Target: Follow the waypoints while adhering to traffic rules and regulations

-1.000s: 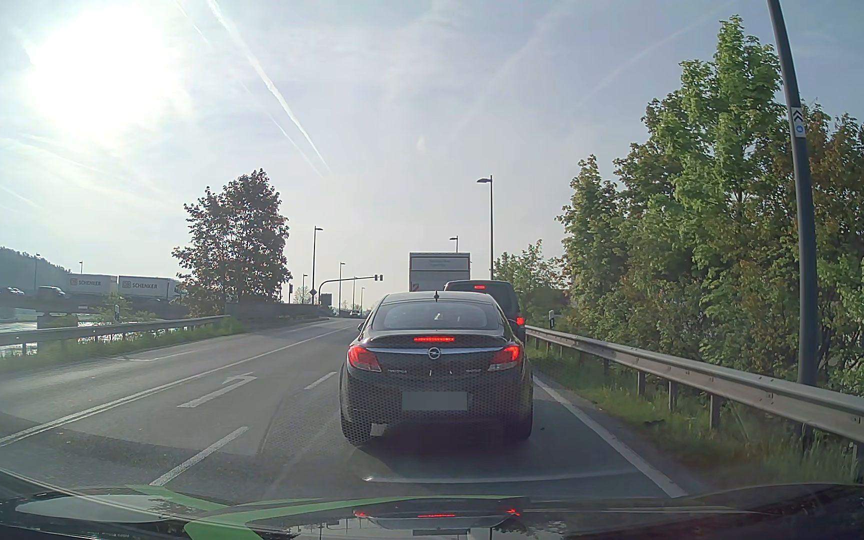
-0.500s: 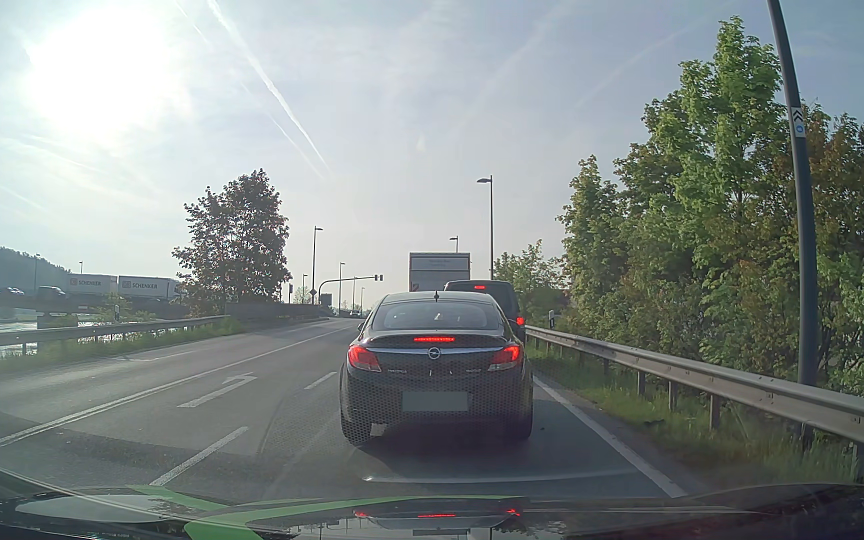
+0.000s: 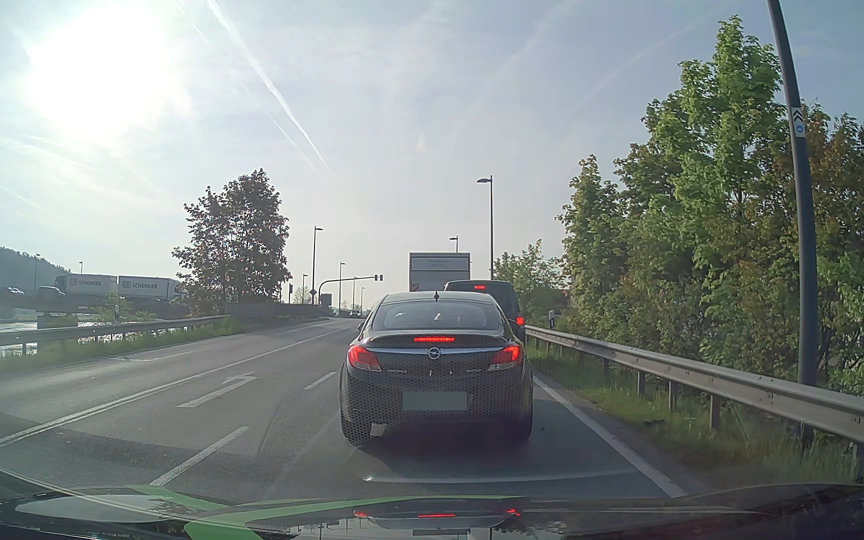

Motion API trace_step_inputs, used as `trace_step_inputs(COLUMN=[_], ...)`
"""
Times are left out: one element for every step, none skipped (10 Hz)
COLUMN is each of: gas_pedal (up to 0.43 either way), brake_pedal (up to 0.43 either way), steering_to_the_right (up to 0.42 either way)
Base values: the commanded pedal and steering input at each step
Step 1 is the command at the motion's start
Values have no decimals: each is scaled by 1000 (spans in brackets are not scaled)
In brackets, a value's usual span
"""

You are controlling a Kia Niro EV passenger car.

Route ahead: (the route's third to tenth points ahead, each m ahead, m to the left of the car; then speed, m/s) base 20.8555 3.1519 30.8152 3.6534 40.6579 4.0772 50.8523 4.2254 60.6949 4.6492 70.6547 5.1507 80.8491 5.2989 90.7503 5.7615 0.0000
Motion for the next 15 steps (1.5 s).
trace_step_inputs(gas_pedal=[0, 0, 0, 0, 0, 0, 0, 0, 0, 0, 0, 0, 0, 0, 0], brake_pedal=[457, 457, 457, 457, 457, 457, 457, 457, 457, 457, 457, 457, 457, 457, 457], steering_to_the_right=[3, 3, 3, 3, 3, 3, 3, 3, 3, 3, 3, 3, 3, 3, 3])
